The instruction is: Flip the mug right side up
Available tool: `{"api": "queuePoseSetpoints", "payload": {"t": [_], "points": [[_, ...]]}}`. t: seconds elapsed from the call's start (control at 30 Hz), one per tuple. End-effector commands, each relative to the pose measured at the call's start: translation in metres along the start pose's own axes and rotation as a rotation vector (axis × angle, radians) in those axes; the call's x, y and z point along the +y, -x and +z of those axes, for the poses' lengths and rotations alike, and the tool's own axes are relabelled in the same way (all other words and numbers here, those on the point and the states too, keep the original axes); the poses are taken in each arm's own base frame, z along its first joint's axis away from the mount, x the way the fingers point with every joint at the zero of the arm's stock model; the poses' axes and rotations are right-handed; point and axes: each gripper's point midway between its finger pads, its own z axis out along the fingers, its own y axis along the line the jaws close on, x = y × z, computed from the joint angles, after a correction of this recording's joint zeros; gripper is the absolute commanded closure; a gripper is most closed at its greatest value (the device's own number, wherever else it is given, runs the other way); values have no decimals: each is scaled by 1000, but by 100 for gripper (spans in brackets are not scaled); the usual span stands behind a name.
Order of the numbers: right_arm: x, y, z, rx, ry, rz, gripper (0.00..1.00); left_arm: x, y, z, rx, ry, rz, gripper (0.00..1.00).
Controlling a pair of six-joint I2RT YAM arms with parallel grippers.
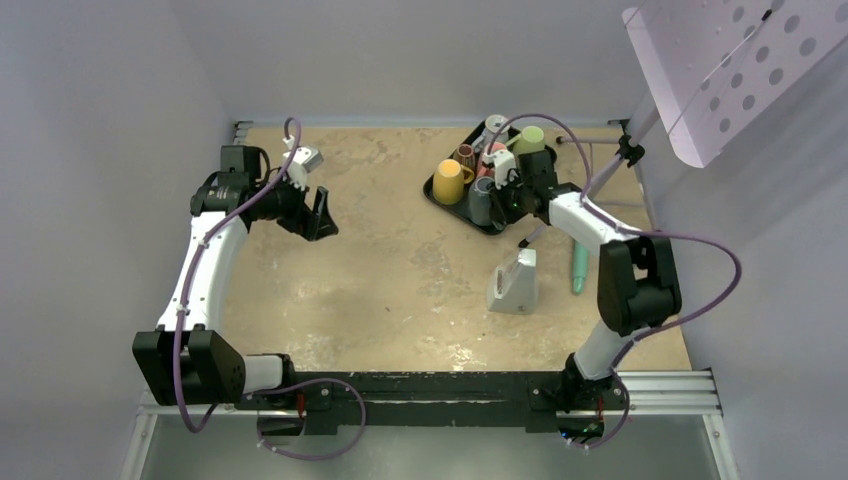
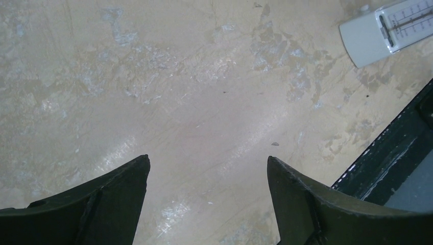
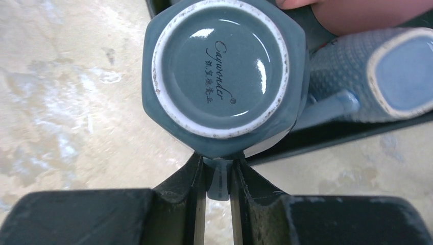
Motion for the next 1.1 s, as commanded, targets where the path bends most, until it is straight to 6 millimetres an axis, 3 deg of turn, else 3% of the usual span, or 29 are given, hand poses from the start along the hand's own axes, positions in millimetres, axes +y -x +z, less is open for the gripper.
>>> {"api": "queuePoseSetpoints", "payload": {"t": [0.0,0.1,0.23,0.47,0.57,0.67,0.9,1.07], "points": [[9,81,-61,-301,-23,24,100,-15,30,-12,-89,-46,-40,12],[19,106,-86,-396,8,49,100,-22,42,-12,-117,-89,-103,12],[35,138,-119,-520,69,96,100,-47,70,-23,-181,-206,-158,12],[138,221,-206,-844,432,179,100,-91,146,-49,-364,-434,-318,0],[178,243,-239,-969,620,239,100,-105,165,-44,-368,-509,-352,1],[202,258,-259,-1040,738,265,100,-110,171,-34,-331,-552,-400,8],[227,276,-259,-1024,819,249,100,-124,203,-58,-427,-642,-355,19],[234,279,-250,-1005,836,254,100,-132,207,-66,-442,-685,-328,28]]}}
